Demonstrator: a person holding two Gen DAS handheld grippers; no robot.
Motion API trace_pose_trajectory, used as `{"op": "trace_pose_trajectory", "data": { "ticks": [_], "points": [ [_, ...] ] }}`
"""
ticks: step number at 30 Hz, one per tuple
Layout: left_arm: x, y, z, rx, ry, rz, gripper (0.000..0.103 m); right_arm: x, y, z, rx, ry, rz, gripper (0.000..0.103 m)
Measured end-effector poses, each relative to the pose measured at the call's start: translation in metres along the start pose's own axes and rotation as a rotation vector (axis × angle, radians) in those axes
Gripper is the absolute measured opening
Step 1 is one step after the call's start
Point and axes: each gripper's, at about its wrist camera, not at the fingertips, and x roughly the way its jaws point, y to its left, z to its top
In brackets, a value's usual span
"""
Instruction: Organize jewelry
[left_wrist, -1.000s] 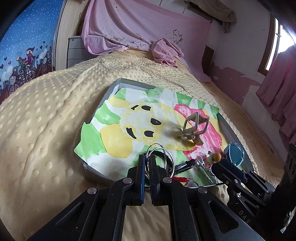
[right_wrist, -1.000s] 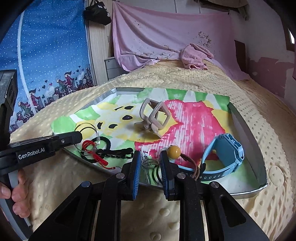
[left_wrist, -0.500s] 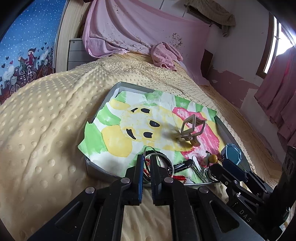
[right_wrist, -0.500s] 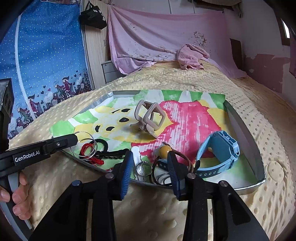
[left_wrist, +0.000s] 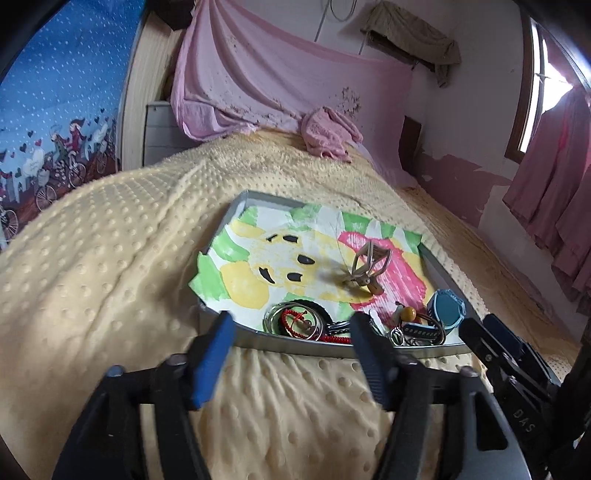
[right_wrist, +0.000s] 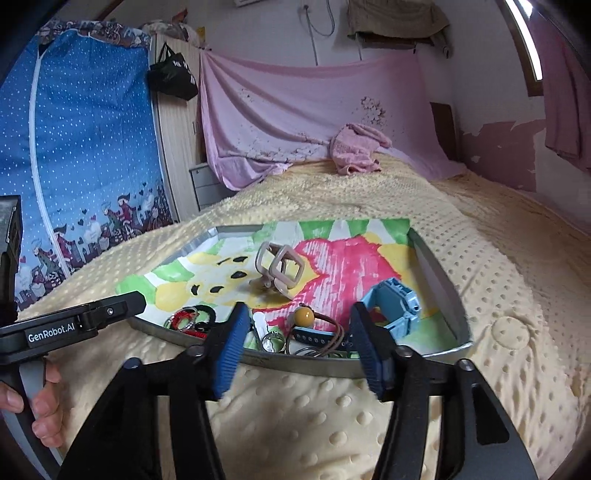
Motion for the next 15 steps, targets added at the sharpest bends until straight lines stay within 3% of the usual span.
{"op": "trace_pose_trajectory", "data": {
  "ticks": [8,11,15],
  "points": [
    [-0.052,0.002,-0.017,-0.005,-0.116,-0.016,0.096,-0.059,-0.002,-0.004,0.024,-0.075,-0.012,0.078],
    [-0.067,0.001,-0.027,0.009,-0.151,-0.022,0.102,-0.075,-0.004,-0.005,0.016,-0.088,-0.02,0.082],
    [-0.082,0.0,-0.038,0.022,-0.181,-0.01,0.103,-0.092,-0.005,-0.007,0.014,-0.105,-0.017,0.093]
  ]
}}
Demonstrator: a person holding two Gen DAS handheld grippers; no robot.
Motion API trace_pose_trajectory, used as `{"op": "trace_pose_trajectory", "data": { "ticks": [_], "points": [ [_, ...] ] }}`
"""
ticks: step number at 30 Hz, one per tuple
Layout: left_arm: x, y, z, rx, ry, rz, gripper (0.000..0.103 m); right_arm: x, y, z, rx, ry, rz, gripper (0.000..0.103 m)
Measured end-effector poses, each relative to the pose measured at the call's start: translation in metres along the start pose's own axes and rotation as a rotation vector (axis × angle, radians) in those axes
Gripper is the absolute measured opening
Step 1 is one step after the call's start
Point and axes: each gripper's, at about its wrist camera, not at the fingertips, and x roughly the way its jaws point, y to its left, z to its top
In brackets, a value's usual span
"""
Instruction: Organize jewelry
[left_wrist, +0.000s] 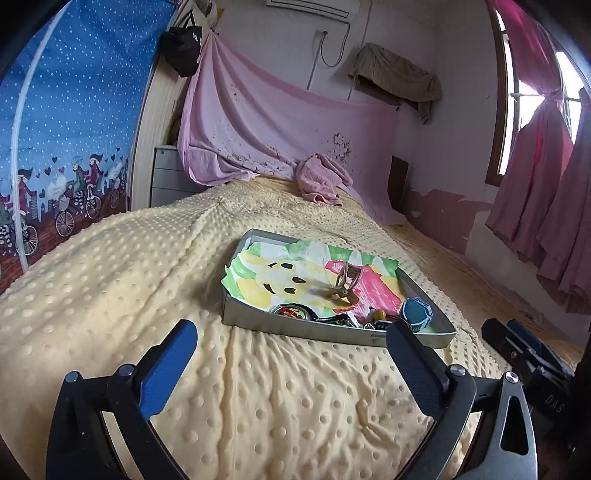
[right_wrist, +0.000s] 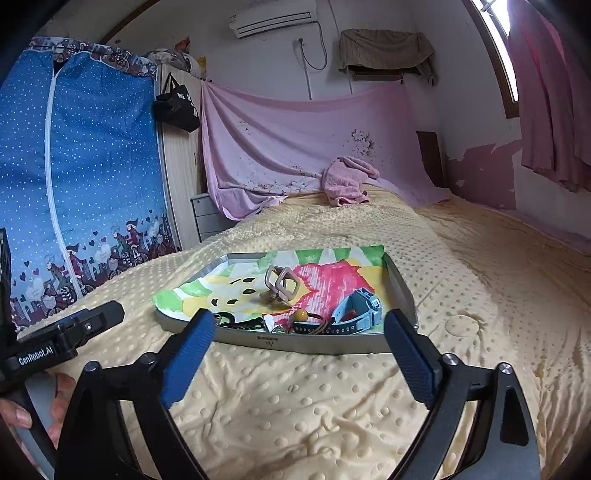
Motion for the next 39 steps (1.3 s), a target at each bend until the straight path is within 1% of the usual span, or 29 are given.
{"op": "trace_pose_trajectory", "data": {
  "ticks": [6,9,16,18,20,30,36,39],
  "points": [
    [-0.021,0.001,-0.01,0.01,-0.025,0.011,0.103,-0.025,-0.001,0.001,0.02,-0.022,0.006,0.093],
    [-0.032,0.0,-0.014,0.015,-0.034,0.015,0.103,-0.036,0.0,-0.001,0.026,-0.028,0.005,0.096],
    [-0.062,-0.001,-0.024,0.043,-0.045,0.015,0.103,-0.066,0.002,-0.012,0.058,-0.031,0.012,0.097],
    [-0.07,-0.001,-0.027,0.056,-0.046,0.016,0.103,-0.074,0.004,-0.017,0.061,-0.029,0.01,0.098],
    [-0.079,-0.001,-0.03,0.063,-0.047,0.014,0.103,-0.082,0.006,-0.022,0.057,-0.026,0.006,0.101],
    [-0.116,0.004,-0.04,0.073,-0.061,0.006,0.103,-0.122,0.011,-0.036,0.052,-0.028,-0.022,0.101],
    [-0.131,0.004,-0.05,0.111,-0.056,0.006,0.103,-0.143,0.019,-0.048,0.013,-0.026,-0.052,0.101],
    [-0.137,0.006,-0.056,0.119,-0.049,0.004,0.103,-0.152,0.023,-0.053,-0.003,-0.009,-0.063,0.101]
  ]
}}
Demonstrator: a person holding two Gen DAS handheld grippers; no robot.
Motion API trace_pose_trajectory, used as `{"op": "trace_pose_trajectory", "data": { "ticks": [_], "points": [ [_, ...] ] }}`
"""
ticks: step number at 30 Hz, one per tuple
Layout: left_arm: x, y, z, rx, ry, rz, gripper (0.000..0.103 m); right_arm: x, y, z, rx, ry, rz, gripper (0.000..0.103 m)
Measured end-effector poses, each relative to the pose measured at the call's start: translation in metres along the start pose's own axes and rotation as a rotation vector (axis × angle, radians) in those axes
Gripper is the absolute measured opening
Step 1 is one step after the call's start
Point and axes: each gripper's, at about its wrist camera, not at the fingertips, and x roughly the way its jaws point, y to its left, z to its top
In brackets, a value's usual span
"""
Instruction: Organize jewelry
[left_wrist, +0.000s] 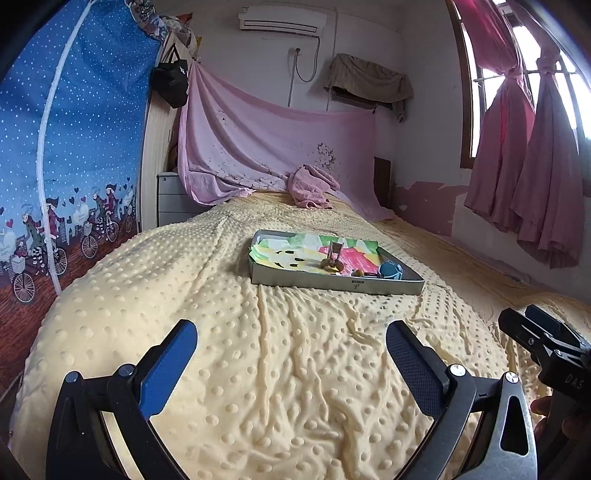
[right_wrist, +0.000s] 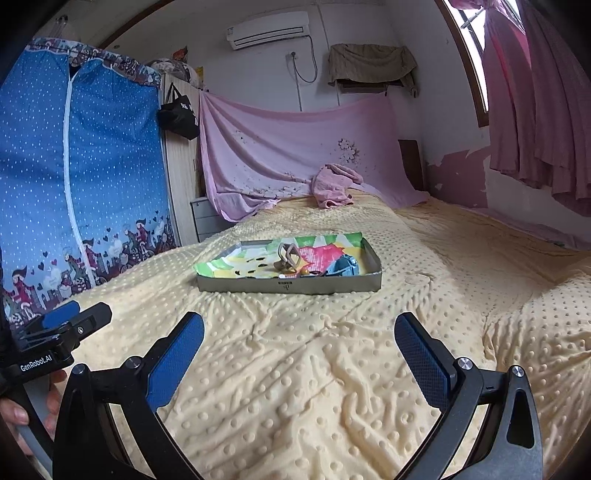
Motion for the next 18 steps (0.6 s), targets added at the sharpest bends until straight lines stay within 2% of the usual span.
{"op": "trace_pose_trajectory", "data": {
  "ticks": [7,18],
  "points": [
    [-0.008,0.002,-0.015,-0.004,0.007,-0.003,0.103,-0.016,-0.002,-0.012,-0.015,0.018,-0.028,0.101],
    [-0.012,-0.001,-0.025,0.015,-0.008,0.006,0.103,-0.011,-0.003,-0.019,-0.002,0.015,-0.023,0.101]
  ]
}}
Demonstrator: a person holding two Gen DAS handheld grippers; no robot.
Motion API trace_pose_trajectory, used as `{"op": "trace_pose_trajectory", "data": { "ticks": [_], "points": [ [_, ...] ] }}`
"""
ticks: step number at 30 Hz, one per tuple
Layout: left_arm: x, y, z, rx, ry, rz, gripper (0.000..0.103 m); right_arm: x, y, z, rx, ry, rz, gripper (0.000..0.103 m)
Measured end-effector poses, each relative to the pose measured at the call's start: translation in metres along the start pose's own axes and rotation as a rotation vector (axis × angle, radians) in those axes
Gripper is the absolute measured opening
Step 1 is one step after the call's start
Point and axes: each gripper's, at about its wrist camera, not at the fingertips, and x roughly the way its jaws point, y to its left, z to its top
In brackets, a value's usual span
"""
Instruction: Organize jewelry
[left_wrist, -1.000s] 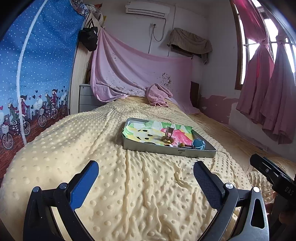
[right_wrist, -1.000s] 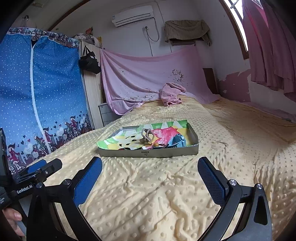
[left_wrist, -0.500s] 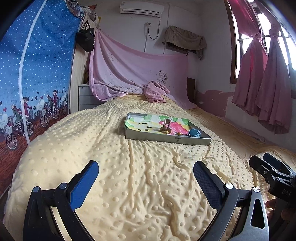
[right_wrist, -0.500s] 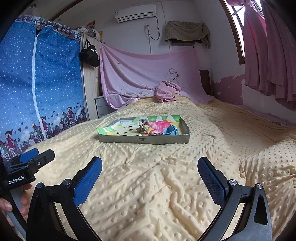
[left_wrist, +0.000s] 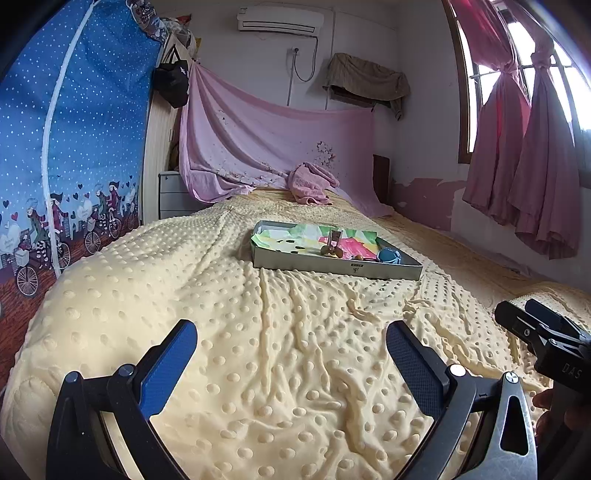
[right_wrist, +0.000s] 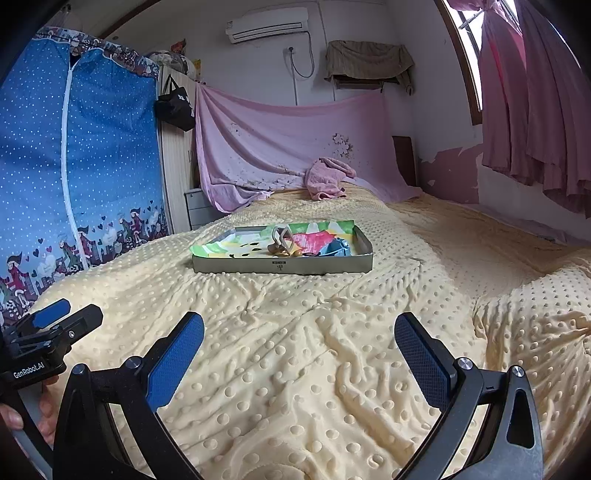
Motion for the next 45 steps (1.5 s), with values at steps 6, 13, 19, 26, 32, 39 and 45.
{"op": "trace_pose_trajectory", "data": {
  "ticks": [6,13,19,26,32,39,45],
  "points": [
    [0.0004,0.0022,-0.0015,-0.013,0.0,0.009,0.103,0.004,-0.0004,-0.003,0.003,0.01,0.006,0.101],
    [0.0018,0.0037,-0.0019,-0.013,0.003,0.011,0.103,0.0056,-0.0001,-0.0034,0.007,0.01,0.004,0.101],
    [0.0026,0.0046,-0.0017,-0.016,0.003,0.011,0.103,0.0056,-0.0006,-0.0034,0.005,0.011,0.004,0.101],
    [0.0027,0.0054,-0.002,-0.016,0.004,0.011,0.103,0.0061,-0.0007,-0.0029,0.007,0.01,0.005,0.101],
    [0.0029,0.0057,-0.0023,-0.016,0.003,0.011,0.103,0.0069,-0.0007,-0.0035,0.014,0.009,0.005,0.101],
    [0.0028,0.0057,-0.0023,-0.016,0.003,0.012,0.103,0.0077,-0.0004,-0.0042,0.014,0.009,0.005,0.101],
    [0.0031,0.0065,-0.0025,-0.021,0.006,0.008,0.103,0.0079,-0.0001,-0.0047,0.014,0.01,0.007,0.101]
  ]
}}
